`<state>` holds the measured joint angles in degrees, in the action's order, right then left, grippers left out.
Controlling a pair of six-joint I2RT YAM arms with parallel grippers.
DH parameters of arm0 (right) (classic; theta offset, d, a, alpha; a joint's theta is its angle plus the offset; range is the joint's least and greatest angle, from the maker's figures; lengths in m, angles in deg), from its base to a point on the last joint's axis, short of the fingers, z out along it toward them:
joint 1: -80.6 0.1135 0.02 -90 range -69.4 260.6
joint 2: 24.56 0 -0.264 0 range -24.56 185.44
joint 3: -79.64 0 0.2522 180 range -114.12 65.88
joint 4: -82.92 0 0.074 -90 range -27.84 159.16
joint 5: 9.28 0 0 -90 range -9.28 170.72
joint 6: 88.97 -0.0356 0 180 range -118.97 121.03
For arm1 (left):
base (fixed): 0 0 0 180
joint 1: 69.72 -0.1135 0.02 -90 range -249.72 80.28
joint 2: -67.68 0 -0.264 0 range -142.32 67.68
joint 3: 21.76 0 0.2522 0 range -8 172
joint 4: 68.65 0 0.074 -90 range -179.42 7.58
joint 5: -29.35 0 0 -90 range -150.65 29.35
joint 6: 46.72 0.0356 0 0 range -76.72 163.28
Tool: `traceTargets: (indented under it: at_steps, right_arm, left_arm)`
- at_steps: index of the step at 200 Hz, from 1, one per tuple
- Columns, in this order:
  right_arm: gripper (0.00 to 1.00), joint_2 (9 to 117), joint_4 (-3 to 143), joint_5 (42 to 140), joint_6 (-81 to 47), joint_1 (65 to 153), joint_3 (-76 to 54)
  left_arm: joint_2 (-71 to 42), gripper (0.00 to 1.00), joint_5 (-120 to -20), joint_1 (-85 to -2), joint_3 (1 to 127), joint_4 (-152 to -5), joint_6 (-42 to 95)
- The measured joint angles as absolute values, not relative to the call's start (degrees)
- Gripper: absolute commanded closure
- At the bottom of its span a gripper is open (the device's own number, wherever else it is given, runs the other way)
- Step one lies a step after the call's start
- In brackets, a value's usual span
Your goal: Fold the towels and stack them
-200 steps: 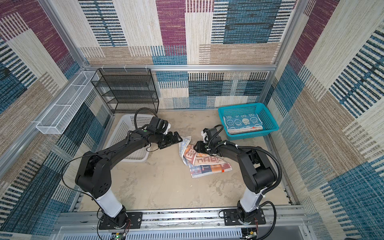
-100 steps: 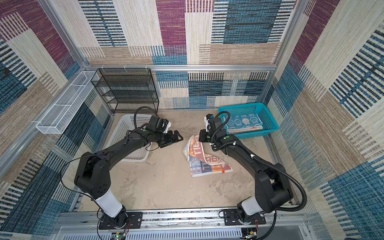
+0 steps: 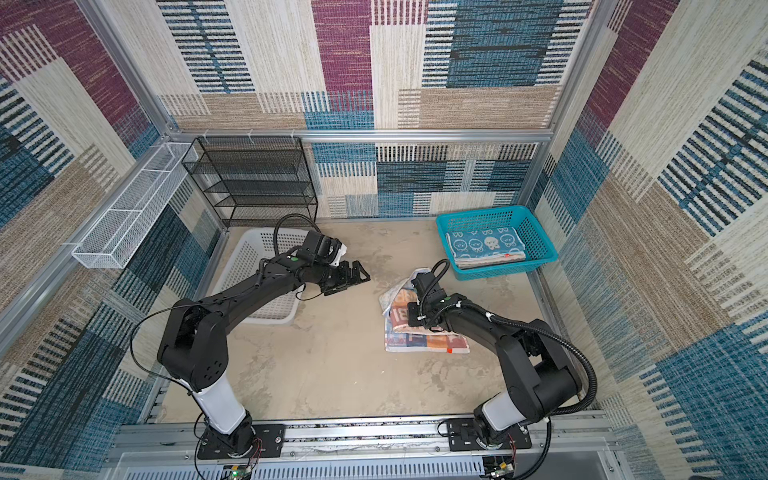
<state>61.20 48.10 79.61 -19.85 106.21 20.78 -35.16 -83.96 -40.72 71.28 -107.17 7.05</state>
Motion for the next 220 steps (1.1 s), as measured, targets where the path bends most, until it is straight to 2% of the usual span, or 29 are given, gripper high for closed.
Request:
traceTargets:
  at_steps: [4, 11, 15, 40, 62, 101, 121, 163, 220]
  right_arm:
    - [0.72, 60.9, 48.1, 79.2, -19.9, 105.6, 21.4]
    - [0.56, 60.0, 48.1, 78.7, -20.5, 104.4, 22.4]
    - [0.52, 59.3, 47.8, 78.6, -20.8, 103.7, 23.0]
    - [0.31, 52.5, 46.9, 78.6, -21.7, 99.6, 24.0]
    - [0.22, 47.8, 46.8, 79.2, -22.3, 97.0, 23.3]
    - [0.27, 43.4, 47.4, 84.5, -22.9, 89.6, 26.9]
    - [0.41, 43.4, 48.4, 89.4, -23.7, 86.5, 30.5]
    - [0.52, 45.5, 54.1, 99.1, -25.9, 85.8, 35.1]
    - [0.72, 50.2, 59.5, 103.2, -27.0, 85.8, 34.9]
  left_arm:
    - [-35.6, 0.02, -84.0, -40.4, 71.7, -107.2, 7.0]
    - [-36.5, 0.01, -84.2, -39.6, 72.8, -107.2, 7.0]
    - [-37.2, 0.00, -84.5, -39.1, 73.5, -107.1, 7.0]
    - [-42.7, 0.01, -85.4, -35.5, 79.2, -107.1, 7.0]
    - [-47.5, 0.01, -86.1, -32.4, 84.1, -107.5, 7.0]
    - [-53.5, 0.01, -86.4, -28.1, 90.9, -108.2, 7.0]
    - [-54.8, 0.01, -86.2, -27.5, 92.1, -108.4, 7.0]
    - [-55.0, 0.01, -85.7, -27.2, 89.6, -108.3, 7.0]
    - [-54.0, 0.01, -84.5, -27.2, 84.0, -108.4, 7.0]
